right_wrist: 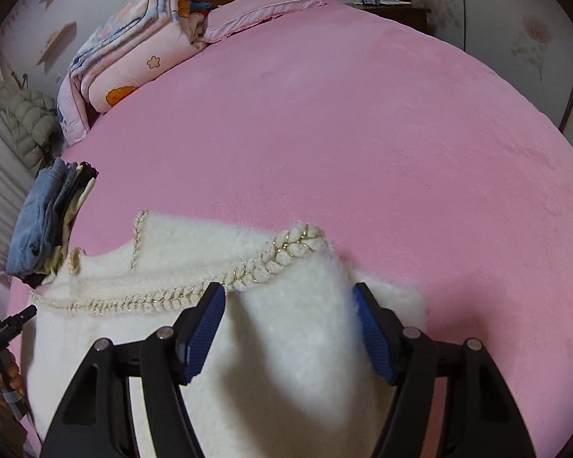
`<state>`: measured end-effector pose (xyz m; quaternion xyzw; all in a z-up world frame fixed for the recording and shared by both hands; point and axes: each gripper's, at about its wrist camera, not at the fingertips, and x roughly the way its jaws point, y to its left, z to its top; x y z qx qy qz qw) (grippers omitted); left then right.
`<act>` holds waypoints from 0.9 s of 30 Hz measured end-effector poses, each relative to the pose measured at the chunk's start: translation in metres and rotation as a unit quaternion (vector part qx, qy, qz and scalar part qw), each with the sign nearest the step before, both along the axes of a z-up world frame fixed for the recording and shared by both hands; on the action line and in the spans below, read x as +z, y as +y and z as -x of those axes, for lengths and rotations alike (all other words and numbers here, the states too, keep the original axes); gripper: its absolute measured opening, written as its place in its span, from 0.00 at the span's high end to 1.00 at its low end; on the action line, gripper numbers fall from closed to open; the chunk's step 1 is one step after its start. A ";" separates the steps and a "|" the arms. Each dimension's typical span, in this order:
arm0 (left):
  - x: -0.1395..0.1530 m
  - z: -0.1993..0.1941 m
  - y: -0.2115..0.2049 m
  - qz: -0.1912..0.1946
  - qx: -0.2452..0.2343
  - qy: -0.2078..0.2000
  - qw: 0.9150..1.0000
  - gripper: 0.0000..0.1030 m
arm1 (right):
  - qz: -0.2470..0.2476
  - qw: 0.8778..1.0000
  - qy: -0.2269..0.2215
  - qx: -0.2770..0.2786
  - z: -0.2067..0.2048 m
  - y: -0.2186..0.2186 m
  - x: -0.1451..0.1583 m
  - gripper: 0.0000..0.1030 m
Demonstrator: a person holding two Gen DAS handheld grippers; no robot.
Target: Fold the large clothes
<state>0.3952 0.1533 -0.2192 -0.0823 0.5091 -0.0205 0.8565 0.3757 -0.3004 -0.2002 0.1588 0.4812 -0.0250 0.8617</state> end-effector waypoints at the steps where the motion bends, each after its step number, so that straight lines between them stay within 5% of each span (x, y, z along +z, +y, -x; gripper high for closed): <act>1: 0.000 0.002 0.000 -0.004 0.002 -0.006 1.000 0.92 | 0.011 1.000 0.002 0.001 -0.001 0.003 -0.002 0.75; 2: 0.003 0.005 0.000 -0.011 0.007 -0.019 1.000 0.93 | 0.016 1.000 0.003 0.003 0.000 0.004 -0.003 0.90; 8: 0.026 0.015 0.002 -0.023 0.041 -0.080 0.996 0.94 | 0.048 0.995 -0.079 -0.020 0.012 -0.001 0.025 0.91; 16: -0.006 0.003 0.010 -0.032 0.079 -0.047 0.995 0.93 | 0.075 0.997 -0.011 -0.032 -0.015 -0.007 -0.017 0.91; 21: -0.017 0.004 0.018 -0.013 0.083 -0.047 0.995 0.90 | 0.062 0.997 -0.008 -0.042 -0.014 -0.015 -0.021 0.87; 25: -0.003 0.008 0.020 -0.015 0.081 -0.036 0.996 0.76 | 0.087 0.995 0.017 -0.042 -0.010 -0.007 -0.007 0.68; 27: 0.012 0.017 0.020 -0.025 0.091 -0.041 0.995 0.74 | 0.099 0.994 0.018 -0.042 -0.002 0.000 0.007 0.66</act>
